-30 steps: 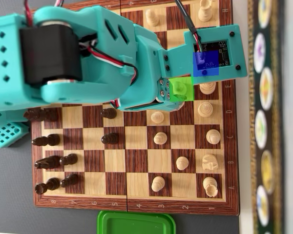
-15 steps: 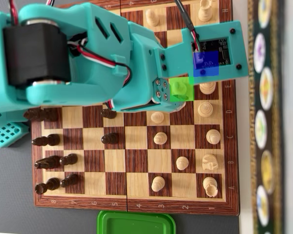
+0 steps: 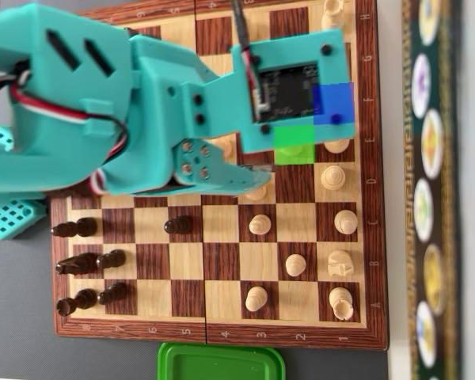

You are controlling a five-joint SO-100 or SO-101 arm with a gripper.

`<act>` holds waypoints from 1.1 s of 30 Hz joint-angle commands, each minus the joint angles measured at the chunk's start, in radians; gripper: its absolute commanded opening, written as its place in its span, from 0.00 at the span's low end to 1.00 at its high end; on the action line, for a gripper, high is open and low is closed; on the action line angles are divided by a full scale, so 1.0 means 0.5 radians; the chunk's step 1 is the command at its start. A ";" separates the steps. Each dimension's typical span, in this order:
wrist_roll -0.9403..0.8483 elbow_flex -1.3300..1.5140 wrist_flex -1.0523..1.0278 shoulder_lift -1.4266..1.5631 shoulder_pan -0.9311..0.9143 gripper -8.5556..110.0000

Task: Play chess

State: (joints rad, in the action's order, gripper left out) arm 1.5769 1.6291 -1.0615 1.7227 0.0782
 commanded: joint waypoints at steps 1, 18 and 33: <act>0.009 0.058 0.021 0.245 -0.049 0.22; 0.009 0.822 0.025 1.359 -0.242 0.22; 0.012 1.687 0.031 2.491 -0.242 0.22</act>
State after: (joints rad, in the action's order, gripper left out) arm 1.5769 2.4237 -1.0615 2.8593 -0.0322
